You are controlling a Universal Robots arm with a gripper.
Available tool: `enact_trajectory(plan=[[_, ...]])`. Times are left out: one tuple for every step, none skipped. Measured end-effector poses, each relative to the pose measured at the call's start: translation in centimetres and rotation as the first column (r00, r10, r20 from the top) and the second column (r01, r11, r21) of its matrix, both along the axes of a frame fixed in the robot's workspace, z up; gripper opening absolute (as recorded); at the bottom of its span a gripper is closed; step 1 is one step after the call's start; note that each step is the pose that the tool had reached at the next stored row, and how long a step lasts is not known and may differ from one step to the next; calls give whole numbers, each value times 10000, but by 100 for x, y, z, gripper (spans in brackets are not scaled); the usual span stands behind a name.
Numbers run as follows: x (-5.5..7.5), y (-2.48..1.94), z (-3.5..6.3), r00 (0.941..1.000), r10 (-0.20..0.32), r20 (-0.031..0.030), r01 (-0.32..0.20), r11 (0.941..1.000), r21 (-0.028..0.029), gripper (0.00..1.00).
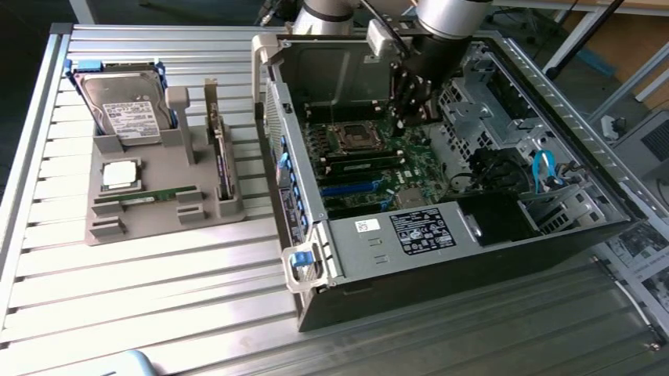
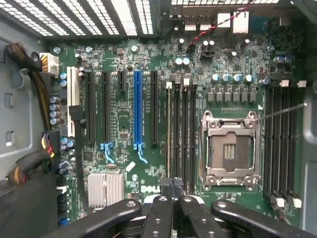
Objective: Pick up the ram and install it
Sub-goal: 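Press down the ram until it locks into place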
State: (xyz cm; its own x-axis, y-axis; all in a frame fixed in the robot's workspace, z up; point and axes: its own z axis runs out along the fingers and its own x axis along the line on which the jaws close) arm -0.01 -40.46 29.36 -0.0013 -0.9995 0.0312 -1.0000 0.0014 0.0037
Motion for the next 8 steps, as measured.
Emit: enact_trajectory(plan=[[16, 0, 16, 10000, 1, -5, -1, 10000, 0, 11], [37, 0, 43, 10000, 1, -10, -1, 10000, 0, 11], [53, 0, 83, 10000, 0, -12, 0, 10000, 0, 11], [65, 0, 137, 10000, 0, -13, 0, 10000, 0, 11], [78, 0, 225, 10000, 0, -13, 0, 10000, 0, 11], [88, 0, 291, 10000, 0, -13, 0, 10000, 1, 11], [95, 0, 340, 10000, 0, -13, 0, 10000, 0, 11], [99, 0, 377, 10000, 0, -13, 0, 10000, 1, 11]])
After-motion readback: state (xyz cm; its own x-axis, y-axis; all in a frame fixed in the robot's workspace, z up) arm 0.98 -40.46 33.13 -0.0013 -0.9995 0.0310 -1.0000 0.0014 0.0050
